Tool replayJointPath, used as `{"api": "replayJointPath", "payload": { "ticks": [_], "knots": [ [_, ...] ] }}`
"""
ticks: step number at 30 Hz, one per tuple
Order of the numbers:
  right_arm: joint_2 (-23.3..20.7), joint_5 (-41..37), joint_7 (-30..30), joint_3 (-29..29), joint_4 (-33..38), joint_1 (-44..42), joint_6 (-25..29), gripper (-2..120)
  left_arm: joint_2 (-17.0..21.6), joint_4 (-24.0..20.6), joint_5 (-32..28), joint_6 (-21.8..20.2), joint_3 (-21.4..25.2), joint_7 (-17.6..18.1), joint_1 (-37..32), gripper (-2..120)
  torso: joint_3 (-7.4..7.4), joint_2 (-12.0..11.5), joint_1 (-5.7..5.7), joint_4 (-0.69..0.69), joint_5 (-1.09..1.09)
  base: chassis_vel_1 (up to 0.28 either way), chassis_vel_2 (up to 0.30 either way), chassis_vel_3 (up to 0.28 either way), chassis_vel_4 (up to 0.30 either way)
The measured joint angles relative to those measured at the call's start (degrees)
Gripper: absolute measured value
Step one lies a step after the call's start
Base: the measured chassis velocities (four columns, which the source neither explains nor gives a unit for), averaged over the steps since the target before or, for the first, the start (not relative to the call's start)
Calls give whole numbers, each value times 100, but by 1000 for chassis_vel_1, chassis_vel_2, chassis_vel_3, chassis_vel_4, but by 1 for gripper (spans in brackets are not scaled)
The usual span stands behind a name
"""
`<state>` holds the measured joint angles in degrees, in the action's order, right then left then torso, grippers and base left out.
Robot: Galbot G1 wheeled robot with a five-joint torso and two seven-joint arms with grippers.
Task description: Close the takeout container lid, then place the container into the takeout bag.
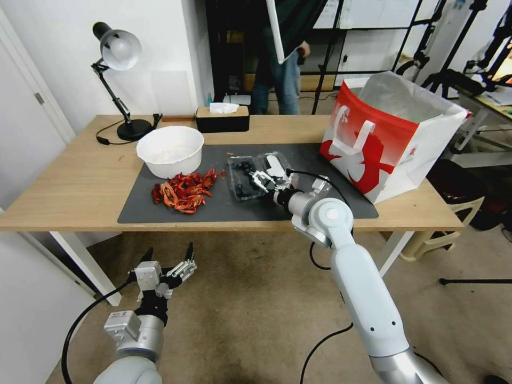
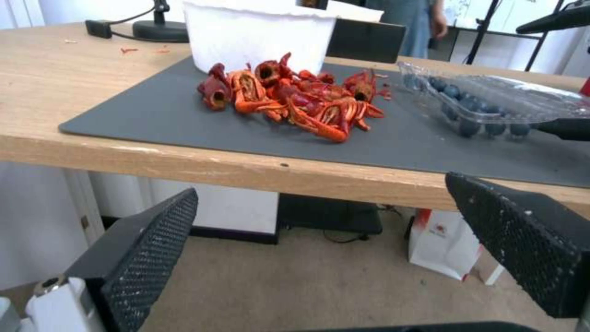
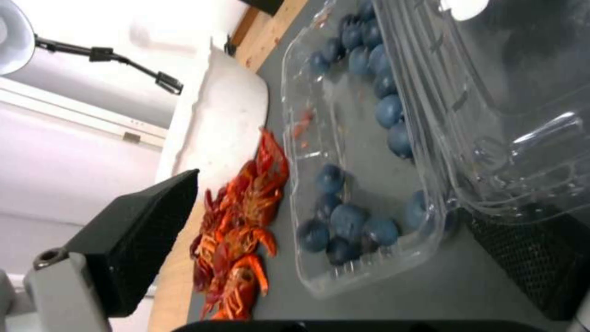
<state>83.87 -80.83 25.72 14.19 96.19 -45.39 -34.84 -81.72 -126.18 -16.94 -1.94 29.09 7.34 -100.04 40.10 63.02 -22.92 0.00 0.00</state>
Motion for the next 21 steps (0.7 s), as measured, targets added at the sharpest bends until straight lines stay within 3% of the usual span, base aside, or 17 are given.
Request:
{"api": "replayJointPath", "payload": {
  "ticks": [21],
  "knots": [
    [88,39,56,-128,302,-256,1,100,-12,91,5,76,-19,36,19,100,0,1,0,0,0,0,0,0,0]
  ]
}}
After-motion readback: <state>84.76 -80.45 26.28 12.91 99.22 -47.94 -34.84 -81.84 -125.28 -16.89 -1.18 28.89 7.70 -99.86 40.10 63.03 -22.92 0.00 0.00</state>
